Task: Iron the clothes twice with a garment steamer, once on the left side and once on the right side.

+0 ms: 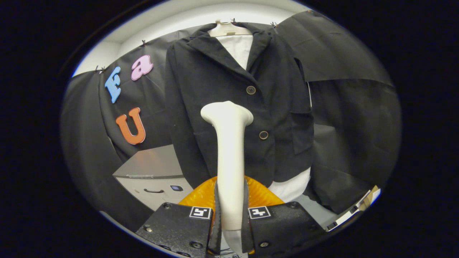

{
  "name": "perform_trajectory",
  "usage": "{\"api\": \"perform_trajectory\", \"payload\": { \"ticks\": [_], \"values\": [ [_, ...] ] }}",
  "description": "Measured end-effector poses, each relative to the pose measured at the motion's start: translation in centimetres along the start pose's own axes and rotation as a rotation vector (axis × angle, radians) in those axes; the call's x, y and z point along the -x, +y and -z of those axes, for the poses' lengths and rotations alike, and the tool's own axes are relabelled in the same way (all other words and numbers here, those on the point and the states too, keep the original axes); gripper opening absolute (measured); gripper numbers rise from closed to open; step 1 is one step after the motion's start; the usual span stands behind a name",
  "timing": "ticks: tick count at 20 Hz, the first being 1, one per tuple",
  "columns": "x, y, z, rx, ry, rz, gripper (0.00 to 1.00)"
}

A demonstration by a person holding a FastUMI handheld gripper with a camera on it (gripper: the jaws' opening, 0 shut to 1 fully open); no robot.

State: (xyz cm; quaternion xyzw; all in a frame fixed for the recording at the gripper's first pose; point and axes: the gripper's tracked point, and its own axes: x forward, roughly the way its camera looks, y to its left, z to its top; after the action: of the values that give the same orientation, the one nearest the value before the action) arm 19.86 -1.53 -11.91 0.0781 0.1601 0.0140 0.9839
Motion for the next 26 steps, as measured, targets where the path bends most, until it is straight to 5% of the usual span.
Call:
{"api": "perform_trajectory", "payload": {
  "ticks": [26],
  "values": [
    [-2.0,-4.7,15.0,0.008,0.240,0.057,0.25]
  ]
}}
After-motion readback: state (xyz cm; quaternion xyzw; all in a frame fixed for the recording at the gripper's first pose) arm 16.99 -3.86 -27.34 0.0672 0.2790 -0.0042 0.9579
